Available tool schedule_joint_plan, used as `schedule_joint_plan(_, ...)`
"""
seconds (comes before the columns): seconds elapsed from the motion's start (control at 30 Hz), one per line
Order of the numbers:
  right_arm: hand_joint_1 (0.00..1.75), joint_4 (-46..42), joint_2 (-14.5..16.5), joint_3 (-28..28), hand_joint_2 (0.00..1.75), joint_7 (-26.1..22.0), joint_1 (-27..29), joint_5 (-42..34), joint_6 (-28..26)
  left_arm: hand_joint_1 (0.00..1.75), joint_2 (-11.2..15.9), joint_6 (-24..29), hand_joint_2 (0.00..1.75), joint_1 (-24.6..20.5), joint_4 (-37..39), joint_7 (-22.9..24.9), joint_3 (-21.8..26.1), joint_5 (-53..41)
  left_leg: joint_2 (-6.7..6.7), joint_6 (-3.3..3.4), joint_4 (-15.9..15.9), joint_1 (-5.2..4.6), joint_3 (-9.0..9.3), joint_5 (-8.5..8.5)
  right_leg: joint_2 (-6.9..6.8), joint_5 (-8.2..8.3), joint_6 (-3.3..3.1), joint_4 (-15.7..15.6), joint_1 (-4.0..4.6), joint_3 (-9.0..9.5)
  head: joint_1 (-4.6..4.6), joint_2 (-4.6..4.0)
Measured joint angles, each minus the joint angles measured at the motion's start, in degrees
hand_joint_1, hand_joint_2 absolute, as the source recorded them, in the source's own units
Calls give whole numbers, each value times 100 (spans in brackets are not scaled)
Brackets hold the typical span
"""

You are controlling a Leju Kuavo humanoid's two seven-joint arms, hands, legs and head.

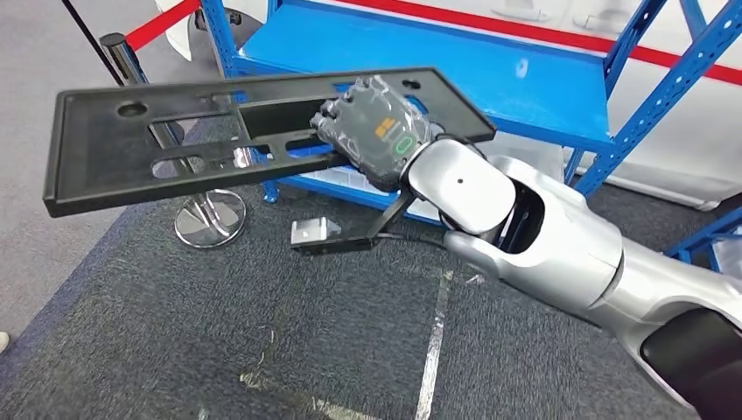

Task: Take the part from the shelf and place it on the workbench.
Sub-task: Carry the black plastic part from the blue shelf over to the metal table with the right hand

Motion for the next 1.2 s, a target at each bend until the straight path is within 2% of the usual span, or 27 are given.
schedule_joint_plan(0.07,175,15,0,3,175,2,13,-4,-1,0,4,9,175,3,0,9,0,1,8,61,7,-18,-92,75,1,-503,34,724,-4,-189,15,0)
schedule_joint_plan(0.1,175,22,0,5,175,2,19,-4,0,0,4,11,175,1,0,14,0,1,9,74,12,-32,-137,108,2,-637,35,1035,-3,-246,15,0)
schedule_joint_plan(0.13,175,31,0,13,175,2,28,-5,0,0,5,9,175,0,0,20,0,1,8,80,18,-48,-179,137,2,-654,19,1182,5,-229,15,0)
schedule_joint_plan(0.17,175,40,0,22,175,1,36,-7,0,0,5,7,175,0,0,27,0,2,5,85,22,-67,-214,162,4,-568,-13,1121,21,-118,14,0)
schedule_joint_plan(0.2,175,49,0,31,175,-2,40,-7,-1,0,4,5,175,0,0,33,0,2,0,88,26,-91,-240,186,7,-421,-67,863,44,83,14,0)
schedule_joint_plan(0.23,175,56,1,38,175,-5,36,-8,-3,0,-6,1,175,0,-1,34,0,2,-4,91,27,-102,-260,207,17,-282,-155,471,81,332,12,0)
schedule_joint_plan(0.3,175,70,6,42,175,-12,11,-8,-9,0,-27,-13,175,-8,-2,6,-1,7,-7,59,18,-111,-299,267,25,-153,-312,-244,148,750,4,1)
schedule_joint_plan(0.33,175,80,9,43,175,-15,-5,-8,-11,0,-38,-23,175,-10,-2,-23,-1,11,-5,25,1,-90,-316,309,33,-136,-361,-440,173,840,2,1)
schedule_joint_plan(0.37,175,90,11,43,175,-19,-15,-8,-13,0,-39,-31,175,-13,-2,-52,-1,15,-4,-16,-25,-71,-330,356,34,-118,-373,-522,185,868,3,1)
schedule_joint_plan(0.43,175,111,16,44,175,-32,-21,-9,-14,0,-35,-34,175,-12,-1,-103,-1,22,-27,-77,-87,-54,-346,408,24,38,-379,-676,174,871,9,1)
schedule_joint_plan(0.47,175,120,25,45,175,-36,-22,-10,-15,0,-31,-31,175,-11,1,-119,-1,26,-39,-99,-63,-68,-376,342,12,125,-383,-779,155,886,5,1)
schedule_joint_plan(0.53,175,134,41,46,175,-38,-38,-10,-18,0,-22,-27,175,-7,2,-138,-2,28,-50,-145,314,-76,-531,-46,-20,280,-388,-936,108,876,-29,1)
schedule_joint_plan(0.6,175,148,48,54,175,-39,-52,-10,-19,0,-19,-32,175,-8,2,-142,-2,24,-33,-221,1003,-43,-715,-458,-36,353,-377,-907,77,751,-58,0)
schedule_joint_plan(0.63,175,156,48,63,175,-41,-50,-10,-19,0,-15,-33,175,-14,2,-142,-2,21,-22,-266,1242,-18,-743,-490,-44,372,-349,-849,54,666,-58,0)
schedule_joint_plan(0.67,175,165,48,72,175,-43,-47,-10,-18,0,-11,-33,175,-20,2,-142,-2,17,-10,-319,1357,13,-706,-416,-51,387,-325,-769,24,565,-60,0)
schedule_joint_plan(0.7,175,172,48,79,175,-43,-45,-10,-18,0,-6,-33,175,-25,2,-142,-2,14,0,-374,1276,49,-583,-248,-55,399,-299,-677,-10,461,-61,0)
schedule_joint_plan(0.73,175,176,50,83,175,-42,-47,-10,-18,0,-3,-32,175,-30,2,-141,-2,11,5,-436,1049,92,-401,-107,-56,407,-266,-576,-43,354,-62,0)
schedule_joint_plan(0.77,175,179,52,83,175,-41,-51,-9,-18,0,-7,-32,175,-37,1,-140,-2,9,4,-497,762,112,-193,-71,-48,413,-223,-476,-60,242,-74,0)
schedule_joint_plan(0.83,175,182,62,83,175,-39,-63,-9,-19,0,-5,-33,175,-49,0,-139,-2,4,-23,-463,316,113,59,-186,-31,455,-133,-332,-63,72,-90,1)
schedule_joint_plan(0.9,175,191,68,83,175,-40,-58,-9,-19,0,1,-34,175,-45,0,-133,-2,2,-49,-315,212,74,44,-220,-18,567,-63,-320,-54,-8,-89,2)
schedule_joint_plan(0.97,175,216,64,84,175,-41,-20,-9,-17,0,1,-37,175,-35,0,-122,-2,-2,-36,-190,196,69,-47,-108,-13,545,-4,-316,-77,-58,-72,1)
schedule_joint_plan(1.0,175,229,63,85,175,-42,-2,-9,-16,0,2,-37,175,-31,1,-118,-2,-3,-22,-128,184,71,-97,-45,-12,380,17,-218,-88,-92,-57,0)
schedule_joint_plan(1.03,175,239,61,85,175,-43,9,-9,-16,0,4,-38,175,-28,1,-112,-2,-4,-9,-65,172,74,-164,25,-10,100,35,10,-96,-145,-48,0)
schedule_joint_plan(1.1,175,248,61,85,175,-44,8,-8,-16,0,8,-37,175,-26,2,-109,-1,1,2,3,168,49,-324,164,-5,-495,45,711,-92,-246,-35,0)
schedule_joint_plan(1.13,175,251,61,85,175,-44,7,-9,-16,0,9,-34,175,-28,2,-101,-2,12,4,20,164,34,-417,234,-3,-651,40,1036,-87,-256,-35,0)
schedule_joint_plan(1.17,175,255,61,85,175,-44,11,-9,-15,0,9,-26,175,-30,2,-79,-1,35,5,27,161,18,-511,302,0,-628,21,1219,-75,-207,-34,0)
schedule_joint_plan(1.2,175,261,61,85,175,-44,13,-9,-15,0,9,-14,175,-31,2,-45,-1,61,6,31,159,0,-604,370,3,-472,-17,1251,-56,-92,-34,0)
